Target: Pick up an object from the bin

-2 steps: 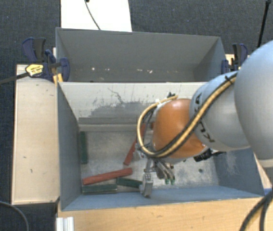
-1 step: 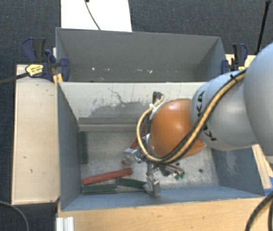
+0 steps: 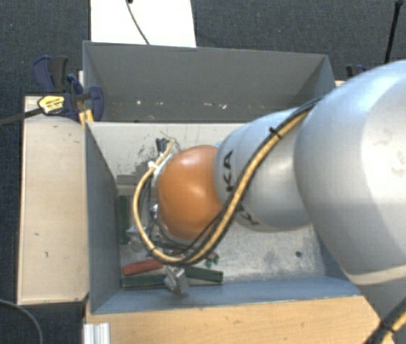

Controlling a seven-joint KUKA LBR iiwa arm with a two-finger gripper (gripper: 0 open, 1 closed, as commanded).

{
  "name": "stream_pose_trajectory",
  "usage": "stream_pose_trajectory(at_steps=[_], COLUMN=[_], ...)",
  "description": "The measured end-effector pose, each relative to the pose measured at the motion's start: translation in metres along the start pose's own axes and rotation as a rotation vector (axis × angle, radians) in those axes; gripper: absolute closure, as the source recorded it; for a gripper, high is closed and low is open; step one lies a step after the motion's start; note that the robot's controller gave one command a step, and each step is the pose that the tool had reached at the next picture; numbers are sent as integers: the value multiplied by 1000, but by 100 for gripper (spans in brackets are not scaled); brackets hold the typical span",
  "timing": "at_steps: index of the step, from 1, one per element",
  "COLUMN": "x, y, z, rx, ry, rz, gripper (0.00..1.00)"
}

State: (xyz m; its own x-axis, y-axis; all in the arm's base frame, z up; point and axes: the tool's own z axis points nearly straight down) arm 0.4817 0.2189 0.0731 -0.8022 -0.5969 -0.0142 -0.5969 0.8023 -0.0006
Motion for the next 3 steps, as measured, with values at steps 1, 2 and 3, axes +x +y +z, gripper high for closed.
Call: stream_pose_trajectory(at_steps=[1,2,3], x=[-34,8,6], y=[-74,-133,-131], z=[-86,5,2], rx=[6,-2,-3], ry=[0,17,13], rz=[81,-197,-195], gripper=[0,0,100])
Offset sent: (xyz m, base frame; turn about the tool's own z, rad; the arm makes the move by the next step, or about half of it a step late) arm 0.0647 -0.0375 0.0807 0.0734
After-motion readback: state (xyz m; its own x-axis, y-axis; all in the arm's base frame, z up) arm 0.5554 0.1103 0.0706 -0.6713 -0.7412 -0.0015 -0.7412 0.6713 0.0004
